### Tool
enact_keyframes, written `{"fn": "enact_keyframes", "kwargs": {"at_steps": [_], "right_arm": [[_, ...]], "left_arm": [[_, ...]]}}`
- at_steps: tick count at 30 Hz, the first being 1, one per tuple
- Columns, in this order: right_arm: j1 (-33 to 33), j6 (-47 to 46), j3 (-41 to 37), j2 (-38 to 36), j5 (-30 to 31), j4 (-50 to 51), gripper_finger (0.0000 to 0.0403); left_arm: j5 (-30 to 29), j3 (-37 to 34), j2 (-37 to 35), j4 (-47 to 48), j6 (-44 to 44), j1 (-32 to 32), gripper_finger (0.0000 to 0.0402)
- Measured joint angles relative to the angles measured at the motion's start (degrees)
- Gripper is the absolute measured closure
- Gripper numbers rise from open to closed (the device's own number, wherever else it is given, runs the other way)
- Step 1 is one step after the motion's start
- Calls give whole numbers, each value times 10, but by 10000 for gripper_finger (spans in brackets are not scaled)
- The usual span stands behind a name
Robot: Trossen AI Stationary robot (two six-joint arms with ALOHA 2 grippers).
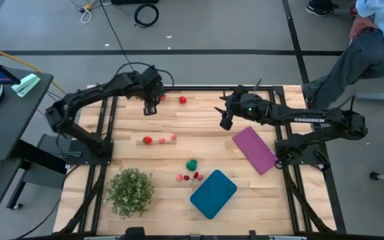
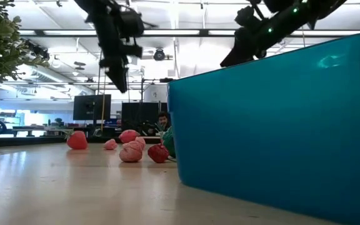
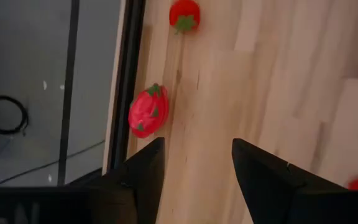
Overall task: Pick and placing Produce into tupperware
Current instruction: Put the pink dragon fruit into the blue bin
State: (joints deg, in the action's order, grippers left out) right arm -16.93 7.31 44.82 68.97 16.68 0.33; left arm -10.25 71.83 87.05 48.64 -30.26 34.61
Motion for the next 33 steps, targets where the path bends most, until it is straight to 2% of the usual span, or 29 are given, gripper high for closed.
{"fn": "enact_keyframes", "kwargs": {"at_steps": [5, 16, 25, 33], "right_arm": [[-18, 0, 0, 3, 0, 4, 174], [-22, -2, 0, -5, 0, 6, 184], [-22, -2, 0, -8, 0, 4, 186], [-25, 5, 0, -8, 0, -18, 186]], "left_arm": [[-1, 0, 43, -18, 64, -7, 207], [-2, 0, 92, -47, -27, -1, 216], [-5, 0, 116, -66, -42, 68, 176], [8, 0, 138, -90, -71, 83, 152]]}}
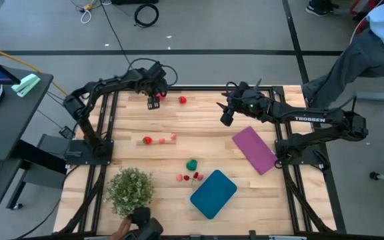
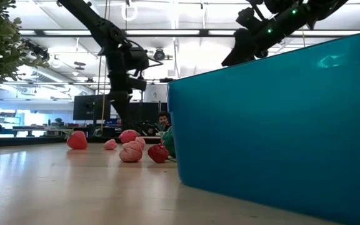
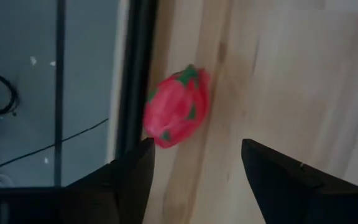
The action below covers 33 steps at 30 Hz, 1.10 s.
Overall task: Pick and placing Produce into tupperware
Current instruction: Put the pink dragon fruit into the blue bin
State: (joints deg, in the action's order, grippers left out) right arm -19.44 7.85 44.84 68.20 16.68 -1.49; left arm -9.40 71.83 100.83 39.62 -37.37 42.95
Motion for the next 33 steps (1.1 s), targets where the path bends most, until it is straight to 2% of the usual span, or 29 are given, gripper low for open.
{"fn": "enact_keyframes", "kwargs": {"at_steps": [7, 13, 16, 23, 33], "right_arm": [[-7, -1, 0, 0, 0, -11, 188], [-11, 1, 0, 0, -2, -23, 188], [-14, 2, 0, 0, -2, -24, 188], [-15, -1, 0, 0, -2, -19, 188], [-15, -22, 0, 0, -3, 13, 188]], "left_arm": [[1, 0, 51, -35, -27, 0, 145], [-40, 1, 89, -104, -54, 2, 145], [-62, -1, 95, -96, -54, 9, 145], [-67, 0, 94, -79, -53, 19, 145], [-75, 0, 90, -71, 28, -13, 145]]}}
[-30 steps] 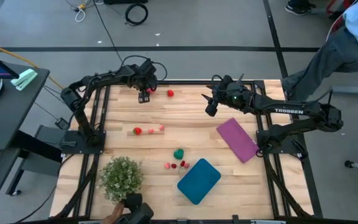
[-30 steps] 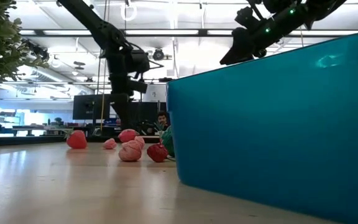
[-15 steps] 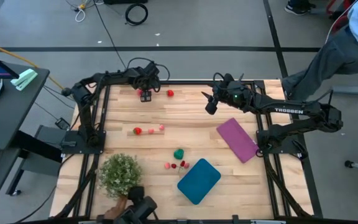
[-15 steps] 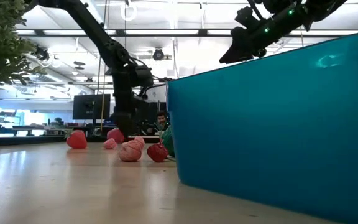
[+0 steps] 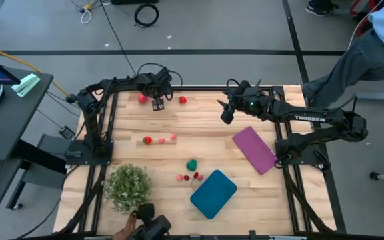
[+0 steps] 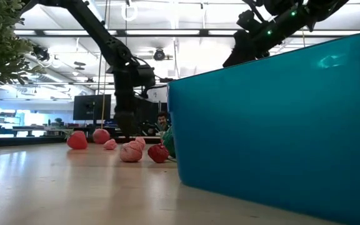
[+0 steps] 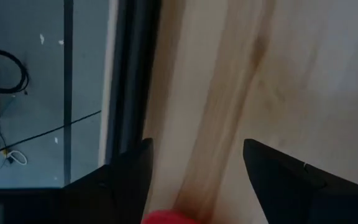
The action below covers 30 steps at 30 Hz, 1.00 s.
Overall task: Pick and placing Produce into tupperware
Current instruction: Put the pink dragon fruit into the blue bin
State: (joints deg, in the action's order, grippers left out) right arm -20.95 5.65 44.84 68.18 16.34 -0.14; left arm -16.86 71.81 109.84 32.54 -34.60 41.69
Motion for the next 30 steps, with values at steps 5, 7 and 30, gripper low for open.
{"fn": "enact_keyframes", "kwargs": {"at_steps": [5, 7, 30], "right_arm": [[0, -1, 0, 0, 0, 12, 189], [1, -2, 0, 0, 0, 17, 189], [1, -11, 0, 0, 1, 24, 189]], "left_arm": [[-108, 0, 0, 4, -35, -29, 151], [-143, 0, 0, 5, 3, -39, 154], [-98, 1, 0, 100, 225, -68, 185]]}}
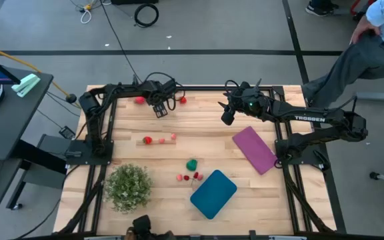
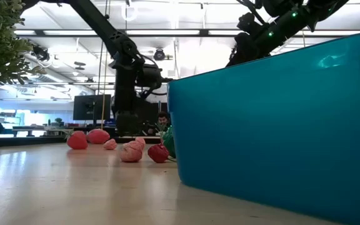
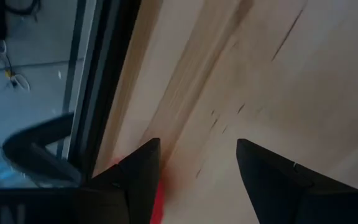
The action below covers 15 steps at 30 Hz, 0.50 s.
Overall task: Pick and placing Produce into tupperware
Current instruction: Put the pink dragon fruit into the blue bin
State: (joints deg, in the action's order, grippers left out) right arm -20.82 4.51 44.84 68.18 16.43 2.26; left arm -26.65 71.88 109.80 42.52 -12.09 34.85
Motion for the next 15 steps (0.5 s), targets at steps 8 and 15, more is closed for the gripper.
{"fn": "enact_keyframes", "kwargs": {"at_steps": [8, 15], "right_arm": [[0, 0, 0, 0, 0, 9, 189], [0, 0, 0, 0, 0, 17, 189]], "left_arm": [[-1, 0, 0, 23, -53, 21, 185], [-6, 0, -5, 56, -17, 44, 183]]}}
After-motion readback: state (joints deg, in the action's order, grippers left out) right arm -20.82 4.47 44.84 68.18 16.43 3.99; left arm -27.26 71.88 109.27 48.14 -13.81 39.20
